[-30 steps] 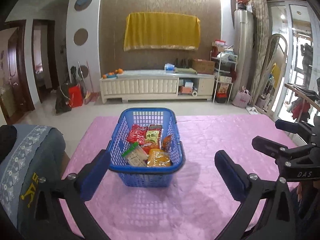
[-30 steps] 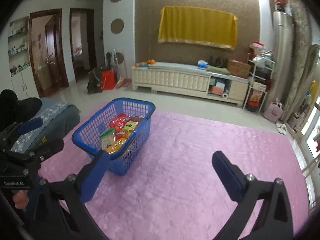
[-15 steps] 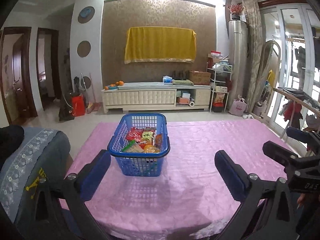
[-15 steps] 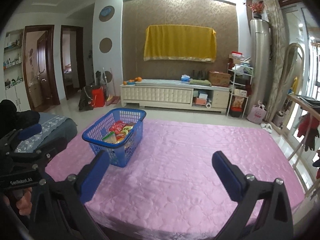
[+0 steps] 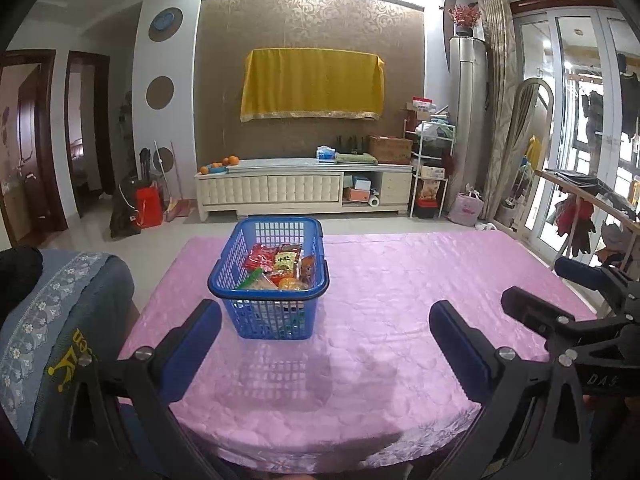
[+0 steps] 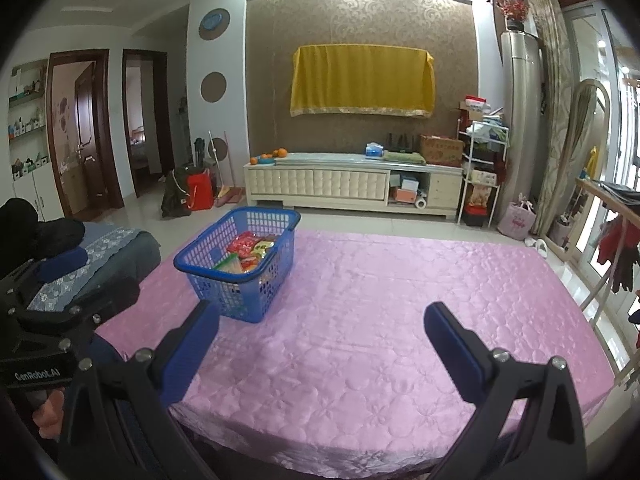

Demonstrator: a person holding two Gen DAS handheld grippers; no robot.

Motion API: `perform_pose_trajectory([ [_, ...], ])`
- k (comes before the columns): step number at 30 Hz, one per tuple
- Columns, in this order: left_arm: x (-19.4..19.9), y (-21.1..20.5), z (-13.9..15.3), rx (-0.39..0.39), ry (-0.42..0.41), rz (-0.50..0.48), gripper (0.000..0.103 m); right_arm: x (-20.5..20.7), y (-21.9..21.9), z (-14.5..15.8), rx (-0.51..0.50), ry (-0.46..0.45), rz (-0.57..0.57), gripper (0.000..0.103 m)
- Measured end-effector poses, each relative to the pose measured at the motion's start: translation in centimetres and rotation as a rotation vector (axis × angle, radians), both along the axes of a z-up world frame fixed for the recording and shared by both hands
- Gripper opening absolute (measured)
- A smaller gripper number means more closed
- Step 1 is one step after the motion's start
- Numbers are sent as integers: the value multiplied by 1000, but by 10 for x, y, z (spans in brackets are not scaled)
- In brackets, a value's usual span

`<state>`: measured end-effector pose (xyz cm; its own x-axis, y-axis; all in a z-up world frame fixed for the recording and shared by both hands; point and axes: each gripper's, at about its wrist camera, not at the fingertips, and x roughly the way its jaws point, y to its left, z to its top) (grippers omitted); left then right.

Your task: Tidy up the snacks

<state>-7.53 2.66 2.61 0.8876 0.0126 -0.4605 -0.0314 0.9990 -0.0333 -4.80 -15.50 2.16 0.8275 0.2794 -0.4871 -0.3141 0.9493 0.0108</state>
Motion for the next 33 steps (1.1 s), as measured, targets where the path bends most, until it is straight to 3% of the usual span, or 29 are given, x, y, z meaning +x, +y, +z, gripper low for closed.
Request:
perform_pose_trajectory([
  [33, -7, -3, 1, -8, 28, -31, 103, -10, -9, 2, 14, 15, 8, 103],
])
